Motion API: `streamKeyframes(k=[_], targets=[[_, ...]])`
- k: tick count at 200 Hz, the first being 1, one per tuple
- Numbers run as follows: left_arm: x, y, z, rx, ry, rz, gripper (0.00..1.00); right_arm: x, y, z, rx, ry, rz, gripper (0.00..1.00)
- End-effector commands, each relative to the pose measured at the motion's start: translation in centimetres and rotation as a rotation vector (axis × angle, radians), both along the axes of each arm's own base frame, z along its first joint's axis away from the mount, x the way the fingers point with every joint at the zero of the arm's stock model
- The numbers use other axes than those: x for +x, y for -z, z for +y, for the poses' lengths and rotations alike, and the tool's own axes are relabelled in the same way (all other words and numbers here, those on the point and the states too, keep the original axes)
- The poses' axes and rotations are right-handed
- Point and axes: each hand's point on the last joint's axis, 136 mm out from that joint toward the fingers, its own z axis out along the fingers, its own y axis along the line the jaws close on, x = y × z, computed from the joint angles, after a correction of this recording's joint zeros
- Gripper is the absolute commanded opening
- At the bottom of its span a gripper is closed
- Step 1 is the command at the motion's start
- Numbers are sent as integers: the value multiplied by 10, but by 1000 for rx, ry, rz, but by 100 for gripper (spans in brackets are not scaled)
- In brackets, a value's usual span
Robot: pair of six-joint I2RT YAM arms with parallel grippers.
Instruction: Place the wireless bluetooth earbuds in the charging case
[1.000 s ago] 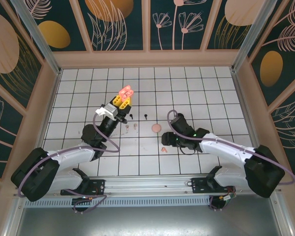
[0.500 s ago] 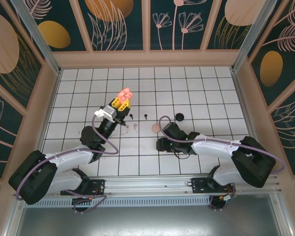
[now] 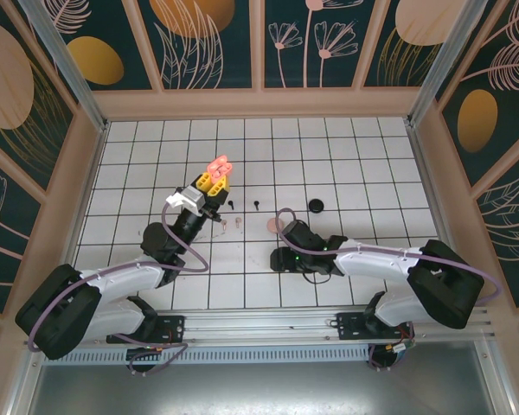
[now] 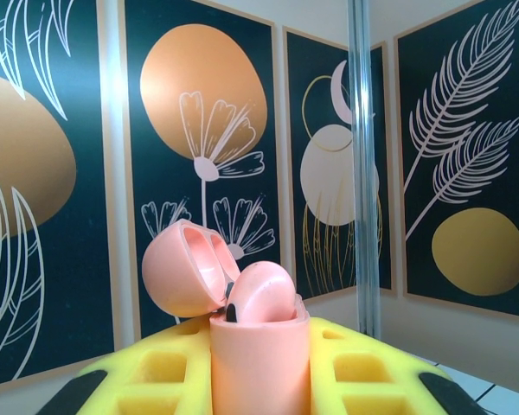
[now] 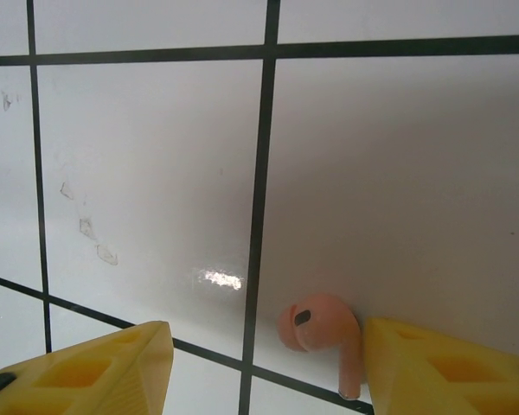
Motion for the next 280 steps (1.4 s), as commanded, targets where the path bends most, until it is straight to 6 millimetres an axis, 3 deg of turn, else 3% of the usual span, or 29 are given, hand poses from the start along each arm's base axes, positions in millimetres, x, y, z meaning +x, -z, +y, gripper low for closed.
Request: streamKeyframes(k=[1, 23, 57, 95, 146, 280], targets=[[-6, -10, 5, -49, 4, -30, 0, -1, -5, 9, 19, 7, 12, 60], [-6, -10, 5, -49, 2, -29, 0, -2, -11, 13, 13, 7, 5, 59], [-6, -10, 6, -50, -3, -29, 0, 10, -26, -3, -98, 80, -51, 60], [-5, -8, 8, -52, -17, -29, 0, 14, -19, -22, -316, 54, -63, 60], [-3, -7, 6, -53, -18, -30, 0, 16, -9, -12, -444, -45, -58, 59], [-1, -5, 6, -49, -24, -29, 0, 15, 10, -4, -477, -116, -32, 48]])
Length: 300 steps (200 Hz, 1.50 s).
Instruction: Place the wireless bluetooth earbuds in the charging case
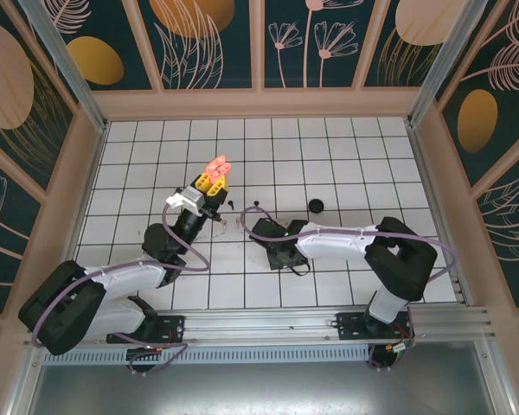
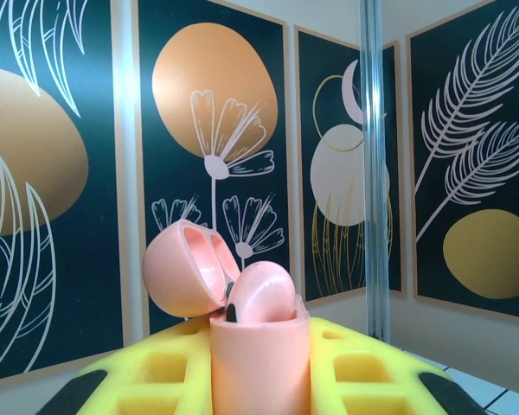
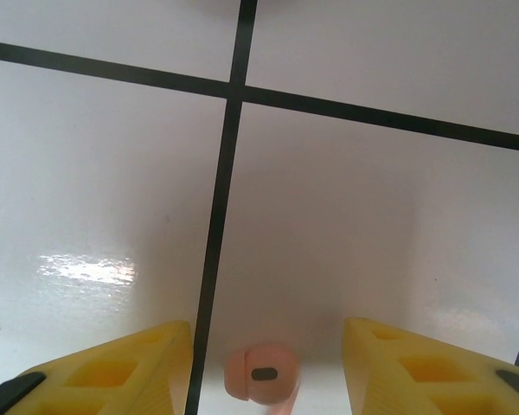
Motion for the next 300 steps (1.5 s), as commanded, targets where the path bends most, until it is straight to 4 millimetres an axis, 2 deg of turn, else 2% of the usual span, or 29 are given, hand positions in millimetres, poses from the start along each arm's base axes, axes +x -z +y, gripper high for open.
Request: streamKeyframes(k=[1, 94, 193, 300], targets=[[-5, -9, 3, -36, 0, -32, 0, -1, 1, 0, -29, -28, 6, 48], [-4, -10, 2, -39, 1, -31, 0, -4, 7, -1, -35, -42, 18, 41], [-3, -10, 1, -37, 3, -29, 0, -11, 10, -2, -26, -58, 38, 40], [-2, -11, 0, -35, 3, -29, 0, -16, 17, -9, -42, -59, 52, 34]])
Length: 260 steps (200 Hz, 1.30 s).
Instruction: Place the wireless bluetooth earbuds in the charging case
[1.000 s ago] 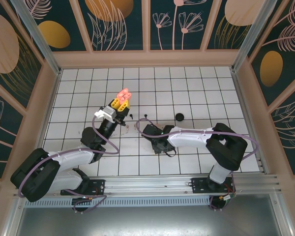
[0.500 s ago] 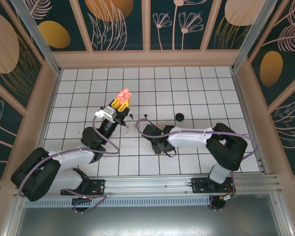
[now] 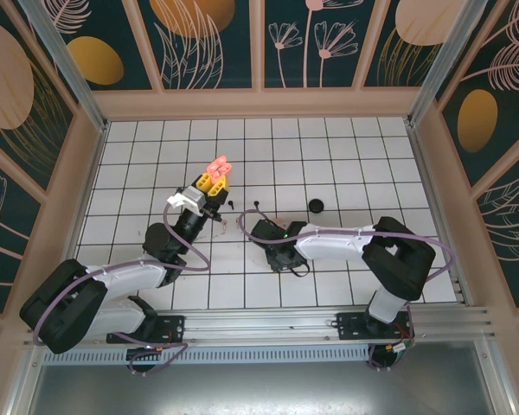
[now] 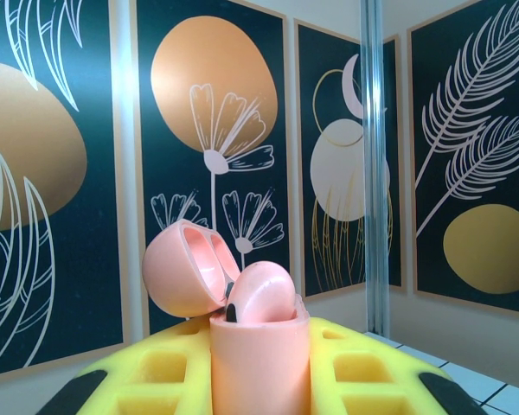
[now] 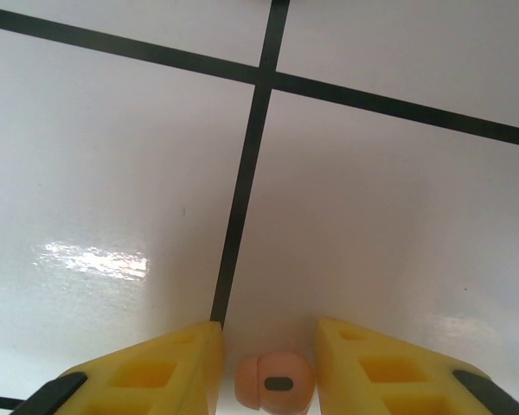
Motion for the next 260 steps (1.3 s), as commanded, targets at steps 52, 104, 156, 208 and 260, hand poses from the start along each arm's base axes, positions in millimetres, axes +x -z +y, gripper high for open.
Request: streamKeyframes(k=[52, 104, 156, 208, 260], targets=[[-3, -16, 1, -38, 3, -39, 0, -14, 10, -19, -55, -16, 36, 32], [-3, -18, 0, -39, 6, -40, 0, -16, 9, -21, -49, -17, 36, 35], [-2, -17, -1, -41, 10, -35, 0, -19, 5, -19, -23, -30, 44, 35], [-2, -17, -1, -41, 11, -33, 0, -21, 4, -18, -11, -36, 48, 35], [-1, -17, -2, -44, 13, -33, 0, -21, 6, -18, -9, -37, 52, 33]])
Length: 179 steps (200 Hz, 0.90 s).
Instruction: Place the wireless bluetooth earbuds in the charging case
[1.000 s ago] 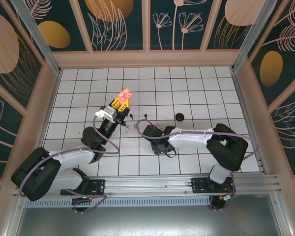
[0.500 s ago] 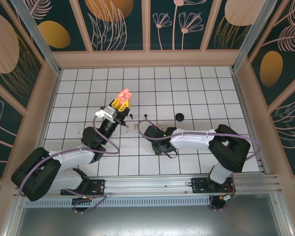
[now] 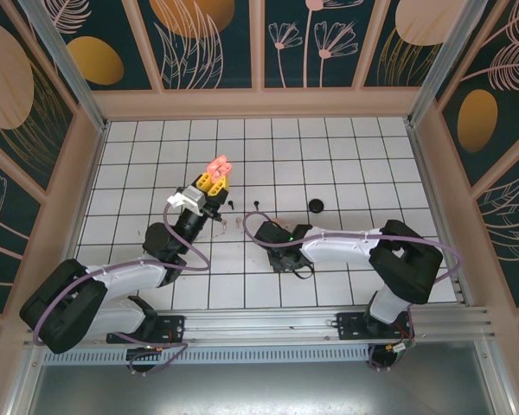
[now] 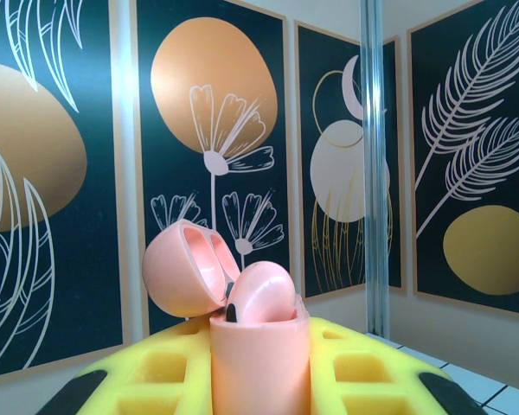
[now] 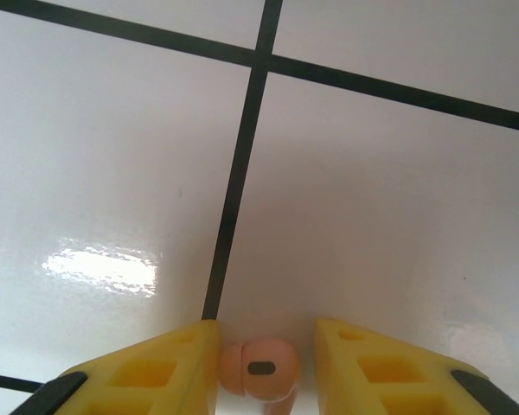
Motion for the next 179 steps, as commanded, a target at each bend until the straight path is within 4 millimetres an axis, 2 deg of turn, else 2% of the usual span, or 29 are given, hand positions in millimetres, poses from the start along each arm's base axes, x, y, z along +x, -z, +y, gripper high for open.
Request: streamKeyframes(k=[1, 70, 111, 139, 179], targets=[[-2, -16, -2, -43, 13, -32, 0, -17, 8, -16, -49, -28, 61, 33], [-1, -16, -2, -45, 15, -31, 0, -19, 12, -18, -47, -23, 66, 27], [-1, -16, -2, -47, 17, -30, 0, -15, 6, -20, -36, -7, 37, 24], [-1, -16, -3, -43, 18, -30, 0, -5, -10, -17, 7, 12, -23, 23], [0, -18, -6, -21, 17, -42, 0, 22, -50, -10, 121, 52, -162, 23]])
